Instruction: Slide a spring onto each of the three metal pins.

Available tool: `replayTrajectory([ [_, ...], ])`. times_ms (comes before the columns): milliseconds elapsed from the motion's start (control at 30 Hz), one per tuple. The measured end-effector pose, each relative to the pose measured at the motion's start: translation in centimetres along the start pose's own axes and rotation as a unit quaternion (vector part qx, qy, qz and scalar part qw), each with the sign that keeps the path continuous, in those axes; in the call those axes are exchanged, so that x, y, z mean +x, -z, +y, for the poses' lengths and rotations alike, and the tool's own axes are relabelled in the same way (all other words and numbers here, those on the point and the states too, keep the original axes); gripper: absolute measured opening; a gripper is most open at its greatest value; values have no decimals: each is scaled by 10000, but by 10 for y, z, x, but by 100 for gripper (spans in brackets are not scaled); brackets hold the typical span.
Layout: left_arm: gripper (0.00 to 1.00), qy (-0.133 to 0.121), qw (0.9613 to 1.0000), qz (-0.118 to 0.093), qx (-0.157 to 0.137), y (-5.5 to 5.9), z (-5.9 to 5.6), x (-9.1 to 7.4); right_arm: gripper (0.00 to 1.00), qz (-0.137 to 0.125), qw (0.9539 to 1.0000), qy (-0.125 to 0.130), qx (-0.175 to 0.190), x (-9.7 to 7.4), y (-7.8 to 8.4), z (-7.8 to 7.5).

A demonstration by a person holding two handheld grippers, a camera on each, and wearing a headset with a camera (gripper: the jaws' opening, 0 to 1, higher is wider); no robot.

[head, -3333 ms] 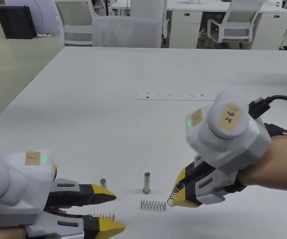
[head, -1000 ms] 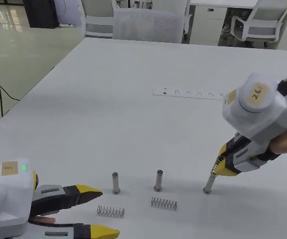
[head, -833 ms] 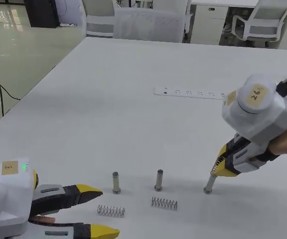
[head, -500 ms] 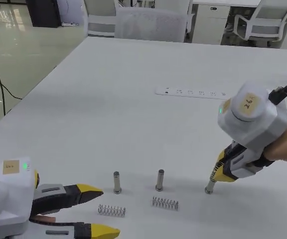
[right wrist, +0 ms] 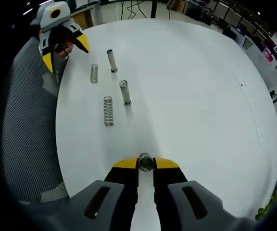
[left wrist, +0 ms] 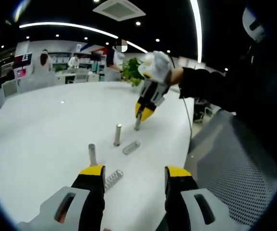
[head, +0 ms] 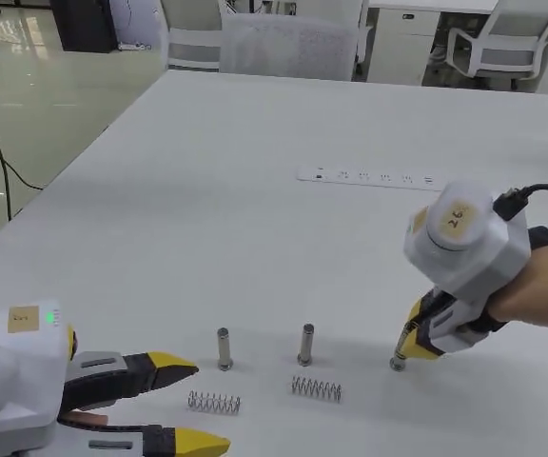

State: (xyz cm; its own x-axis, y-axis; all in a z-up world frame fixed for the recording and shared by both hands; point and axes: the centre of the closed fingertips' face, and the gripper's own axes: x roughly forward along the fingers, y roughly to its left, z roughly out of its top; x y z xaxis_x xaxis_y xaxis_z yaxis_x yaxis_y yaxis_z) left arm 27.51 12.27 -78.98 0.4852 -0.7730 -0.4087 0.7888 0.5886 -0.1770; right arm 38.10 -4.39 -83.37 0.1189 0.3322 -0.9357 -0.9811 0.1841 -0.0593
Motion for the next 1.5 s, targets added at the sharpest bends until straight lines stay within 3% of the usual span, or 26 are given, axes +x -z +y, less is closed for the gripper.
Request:
replayTrajectory([
  [833, 44, 27, 10000, 16, 22, 0, -1, 2, 9, 87, 9999, -50, 69, 12, 10, 3],
  [1500, 43, 53, 10000, -7, 59, -1, -3, 2, 17, -98, 9997, 197, -92, -7, -7, 4],
])
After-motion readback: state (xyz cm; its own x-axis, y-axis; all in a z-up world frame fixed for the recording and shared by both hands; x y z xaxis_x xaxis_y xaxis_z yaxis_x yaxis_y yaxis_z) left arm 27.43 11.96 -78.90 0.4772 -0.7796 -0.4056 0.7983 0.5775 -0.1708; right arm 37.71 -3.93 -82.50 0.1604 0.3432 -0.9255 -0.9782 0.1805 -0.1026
